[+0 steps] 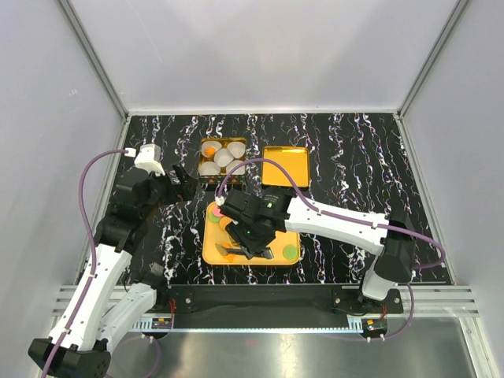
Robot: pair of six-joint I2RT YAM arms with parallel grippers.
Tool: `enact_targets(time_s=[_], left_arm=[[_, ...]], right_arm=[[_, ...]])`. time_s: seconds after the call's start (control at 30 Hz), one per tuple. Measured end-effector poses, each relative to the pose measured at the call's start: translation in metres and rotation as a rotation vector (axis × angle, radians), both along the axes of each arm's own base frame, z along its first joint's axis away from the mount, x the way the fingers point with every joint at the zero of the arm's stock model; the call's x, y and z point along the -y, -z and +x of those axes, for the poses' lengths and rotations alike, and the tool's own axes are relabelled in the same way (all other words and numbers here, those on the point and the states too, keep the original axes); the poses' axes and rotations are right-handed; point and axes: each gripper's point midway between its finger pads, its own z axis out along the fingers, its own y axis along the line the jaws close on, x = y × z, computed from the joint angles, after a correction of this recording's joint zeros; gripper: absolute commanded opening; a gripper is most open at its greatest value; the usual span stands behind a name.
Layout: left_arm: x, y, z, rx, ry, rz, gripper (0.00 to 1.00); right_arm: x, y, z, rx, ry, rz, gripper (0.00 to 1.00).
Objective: Pack the cookies
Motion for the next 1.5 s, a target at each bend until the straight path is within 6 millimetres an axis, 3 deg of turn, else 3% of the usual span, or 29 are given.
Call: enact_targets(time_s=[0.2, 0.47, 0.9, 1.1, 1.33, 1.5], left_arm=[[0.0, 0.0, 0.0, 0.0, 0.0, 0.0, 0.99], [0.0, 0.0, 0.0, 0.0, 0.0, 0.0, 0.99], [0.0, 0.0, 0.0, 0.0, 0.0, 0.0, 0.99], [-0.001, 0.0, 0.0, 0.0, -0.002, 0.0, 0.99], [-0.002, 0.0, 0.001, 0.0, -0.006, -0.001, 0.99], [-0.001, 0.0, 0.0, 0.0, -0.003, -0.002, 0.99]], right_arm=[[0.0, 0.005, -0.003, -0.012, -0.015, -0.015, 0.36], [0.003, 0.003, -0.001, 0.004, -0.016, -0.031, 0.31], [-0.004, -0.031, 0.03, 0.076, 0.026, 0.034, 0.29], [0.0, -0.05, 0.069, 0.107, 0.096, 0.083, 0.29], [0.007, -0.082, 0.145, 0.203, 0.214, 0.161, 0.3], [0.013, -0.089, 0.209, 0.271, 0.303, 0.193, 0.31]])
